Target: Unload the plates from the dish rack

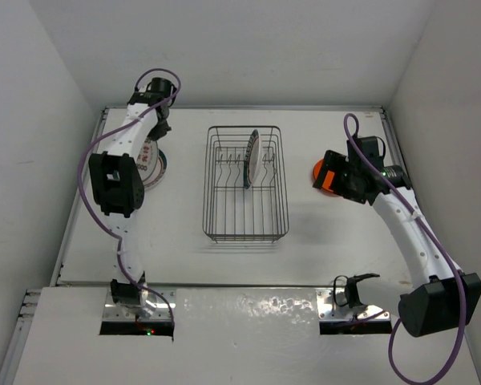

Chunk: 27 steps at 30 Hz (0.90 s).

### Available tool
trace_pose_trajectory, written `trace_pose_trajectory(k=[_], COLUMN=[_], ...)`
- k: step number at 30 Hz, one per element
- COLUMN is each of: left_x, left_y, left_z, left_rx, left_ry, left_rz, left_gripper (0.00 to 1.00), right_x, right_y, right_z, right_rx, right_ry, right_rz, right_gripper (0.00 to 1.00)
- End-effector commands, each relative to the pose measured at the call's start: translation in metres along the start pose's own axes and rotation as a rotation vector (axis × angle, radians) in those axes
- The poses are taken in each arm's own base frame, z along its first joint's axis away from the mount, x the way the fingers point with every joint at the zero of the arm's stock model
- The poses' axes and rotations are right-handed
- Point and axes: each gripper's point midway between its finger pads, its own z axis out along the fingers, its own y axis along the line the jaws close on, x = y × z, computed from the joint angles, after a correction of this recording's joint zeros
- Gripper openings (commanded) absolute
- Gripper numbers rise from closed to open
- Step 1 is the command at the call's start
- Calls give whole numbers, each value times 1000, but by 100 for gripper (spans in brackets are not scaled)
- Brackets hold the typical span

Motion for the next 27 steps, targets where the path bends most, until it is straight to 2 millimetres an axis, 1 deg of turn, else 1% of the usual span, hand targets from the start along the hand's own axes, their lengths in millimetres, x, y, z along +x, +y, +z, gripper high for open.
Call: trace_pose_trajectory(k=[1,2,3,5,6,9,11,13,14,16,17,18,19,20,21,22,23,24,25,26,27], left_x=[-22,-20,-17,-13,-14,-19,-29,-34,-43,-48,-54,-46,-44,-35,-39,-26,-17,-9,-6,1,6], left_y=[-3,-4,-6,-8,-8,-6,-5,-9,-19,-40,-57,-82,-103,-125,-141,-156,-170,-187,-195,-204,-216], left_z=[-8,-7,-7,-10,-12,-24,-37,-49,-65,-87,-110,-133,-162,-186,-207,-229,-246,-266,-276,-287,-294], left_rx=[17,22,31,55,59,76,98,129,174,259,347,432,568,657,752,877,968,1113,1173,1228,1284], left_ry=[-69,-62,-51,-42,-44,-59,-81,-91,-116,-139,-160,-170,-187,-188,-215,-174,-134,-111,-72,-52,-32], left_rz=[-12,-12,-10,-19,-24,-45,-55,-48,-37,-8,-2,24,24,24,12,21,-9,-8,-54,-52,-42], left_gripper=[5,10,18,23,33,59,64,74,80,85,90,92,93,98,98,98,99,99,98,96,95], right_x=[-15,-14,-14,-14,-13,-15,-15,-16,-16,-16,-16,-18,-19,-20,-23,-26,-26,-28,-27,-26,-26], right_y=[11,11,11,10,10,10,11,13,12,13,12,12,9,7,7,6,6,8,9,9,9], right_z=[-7,-7,-7,-7,-6,-6,-6,-5,-4,-3,-3,-3,-2,-3,-5,-5,-6,-7,-7,-7,-7], right_rx=[-42,-44,-42,-39,-41,-40,-42,-47,-46,-46,-44,-40,-19,-7,-1,9,9,2,-5,-5,-5], right_ry=[-53,-49,-49,-49,-46,-50,-51,-50,-50,-47,-48,-50,-54,-52,-60,-67,-69,-72,-69,-65,-63], right_rz=[-4,-7,-9,-7,-9,-7,-8,-7,-6,-7,-7,-10,-10,-10,-10,-9,-8,-8,-8,-8,-8], right_gripper=[99,99,99,99,99,99,99,99,99,99,99,99,99,99,99,99,99,99,99,99,99])
